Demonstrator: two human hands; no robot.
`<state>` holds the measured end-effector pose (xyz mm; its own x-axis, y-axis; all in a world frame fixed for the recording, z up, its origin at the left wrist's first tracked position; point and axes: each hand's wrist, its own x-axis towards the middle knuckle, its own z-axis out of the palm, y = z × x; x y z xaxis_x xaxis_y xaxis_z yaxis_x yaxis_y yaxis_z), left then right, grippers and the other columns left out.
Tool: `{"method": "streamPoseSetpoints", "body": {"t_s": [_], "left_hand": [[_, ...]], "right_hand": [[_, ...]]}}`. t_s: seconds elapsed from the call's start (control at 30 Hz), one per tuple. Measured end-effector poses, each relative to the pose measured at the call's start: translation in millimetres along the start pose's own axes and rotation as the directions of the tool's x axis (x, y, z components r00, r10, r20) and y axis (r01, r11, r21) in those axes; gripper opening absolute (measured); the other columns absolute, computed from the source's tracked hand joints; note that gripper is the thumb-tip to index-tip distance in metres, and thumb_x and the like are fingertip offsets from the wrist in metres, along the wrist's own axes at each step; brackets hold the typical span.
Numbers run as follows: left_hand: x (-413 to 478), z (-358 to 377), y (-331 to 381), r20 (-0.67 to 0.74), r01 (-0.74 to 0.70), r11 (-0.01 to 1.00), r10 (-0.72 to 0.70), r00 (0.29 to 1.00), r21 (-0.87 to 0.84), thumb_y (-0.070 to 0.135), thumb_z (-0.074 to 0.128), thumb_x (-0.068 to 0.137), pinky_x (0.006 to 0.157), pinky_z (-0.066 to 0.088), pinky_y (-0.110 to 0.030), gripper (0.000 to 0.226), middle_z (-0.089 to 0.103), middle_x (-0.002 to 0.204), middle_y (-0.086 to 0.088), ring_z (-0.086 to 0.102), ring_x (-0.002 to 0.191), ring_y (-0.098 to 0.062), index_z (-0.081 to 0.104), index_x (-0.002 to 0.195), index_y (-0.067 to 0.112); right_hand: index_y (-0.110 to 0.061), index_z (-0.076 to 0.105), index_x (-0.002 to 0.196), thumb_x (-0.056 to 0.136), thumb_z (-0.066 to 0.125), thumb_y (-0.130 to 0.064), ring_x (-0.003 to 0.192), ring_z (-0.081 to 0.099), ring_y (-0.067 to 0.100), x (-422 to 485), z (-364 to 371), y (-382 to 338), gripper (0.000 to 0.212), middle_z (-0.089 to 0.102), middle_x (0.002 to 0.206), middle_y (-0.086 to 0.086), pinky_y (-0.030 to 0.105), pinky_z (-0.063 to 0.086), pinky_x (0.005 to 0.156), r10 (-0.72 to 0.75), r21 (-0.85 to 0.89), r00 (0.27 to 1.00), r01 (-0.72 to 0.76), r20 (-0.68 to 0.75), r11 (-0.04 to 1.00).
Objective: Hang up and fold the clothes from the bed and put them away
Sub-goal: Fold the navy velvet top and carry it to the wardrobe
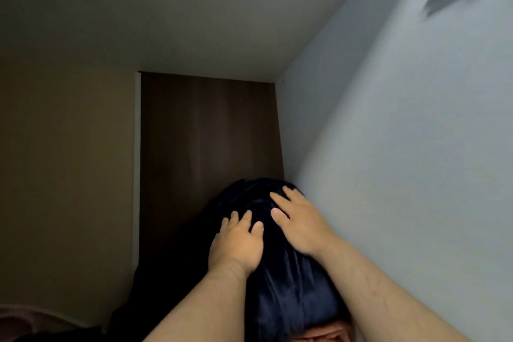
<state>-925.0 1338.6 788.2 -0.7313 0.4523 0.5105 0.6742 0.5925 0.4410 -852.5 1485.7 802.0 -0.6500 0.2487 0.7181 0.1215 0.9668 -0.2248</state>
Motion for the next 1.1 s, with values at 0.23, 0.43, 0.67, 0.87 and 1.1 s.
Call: {"method": "streamPoseSetpoints", "body": {"t_s": [0.23, 0.43, 0.67, 0.87, 1.1], "left_hand": [[3.1, 23.8, -19.8, 0.110, 0.222, 0.967, -0.236, 0.965, 0.126, 0.056, 0.011, 0.101, 0.121, -0.001, -0.050, 0.055, -0.003, 0.167, 0.003, -0.002, 0.153, -0.024, 0.003, 0.155, 0.045], [23.2, 28.5, -23.3, 0.254, 0.253, 0.923, -0.329, 0.910, 0.289, 0.046, 0.013, 0.103, 0.120, 0.010, -0.055, 0.053, 0.011, 0.165, -0.001, 0.014, 0.150, -0.029, 0.013, 0.155, 0.041], [13.3, 28.8, -21.0, 0.267, 0.245, 0.916, -0.334, 0.904, 0.316, 0.049, 0.012, 0.103, 0.117, 0.020, -0.054, 0.054, 0.021, 0.162, -0.005, 0.024, 0.146, -0.031, 0.019, 0.155, 0.037], [-5.5, 6.4, 12.1, -0.047, -0.074, 0.884, 0.107, 0.993, 0.461, 0.043, 0.032, 0.104, 0.077, 0.038, -0.037, 0.037, 0.062, 0.121, -0.003, 0.057, 0.111, -0.025, 0.058, 0.120, 0.022], [-34.1, -28.0, 48.8, -0.110, -0.137, 0.899, 0.200, 0.974, 0.417, 0.042, 0.039, 0.103, 0.093, 0.041, -0.036, 0.035, 0.057, 0.130, -0.004, 0.049, 0.122, -0.023, 0.056, 0.125, 0.020]], "right_hand": [[-0.031, 0.017, 0.159, 0.106, 0.020, -0.036, 0.154, 0.006, 0.016, 2.6, 35.6, 23.2, 0.054, 0.013, 0.167, 0.001, 0.036, 0.013, 0.121, 0.114, -0.023, 0.936, -0.113, 0.332, 0.993], [-0.025, 0.035, 0.154, 0.107, 0.026, -0.037, 0.145, 0.033, 0.021, 8.9, 61.1, 29.8, 0.050, 0.034, 0.160, 0.002, 0.034, 0.023, 0.120, 0.179, 0.212, 0.831, -0.333, 0.527, 0.919], [-0.021, 0.037, 0.153, 0.108, 0.023, -0.039, 0.144, 0.035, 0.022, -1.6, 65.4, 28.5, 0.050, 0.036, 0.159, 0.004, 0.033, 0.023, 0.120, 0.172, 0.224, 0.837, -0.327, 0.519, 0.918], [-0.015, 0.049, 0.143, 0.104, 0.042, -0.041, 0.131, 0.050, 0.023, -17.0, 31.2, 27.9, 0.048, 0.053, 0.144, 0.007, 0.031, 0.037, 0.110, 0.105, 0.049, 0.987, -0.112, 0.123, 0.992], [-0.020, 0.050, 0.133, 0.100, 0.045, -0.033, 0.122, 0.052, 0.023, -50.5, -33.4, 5.1, 0.036, 0.056, 0.132, 0.002, 0.032, 0.043, 0.103, 0.021, -0.084, 1.000, -0.022, -0.019, 0.996]]}}
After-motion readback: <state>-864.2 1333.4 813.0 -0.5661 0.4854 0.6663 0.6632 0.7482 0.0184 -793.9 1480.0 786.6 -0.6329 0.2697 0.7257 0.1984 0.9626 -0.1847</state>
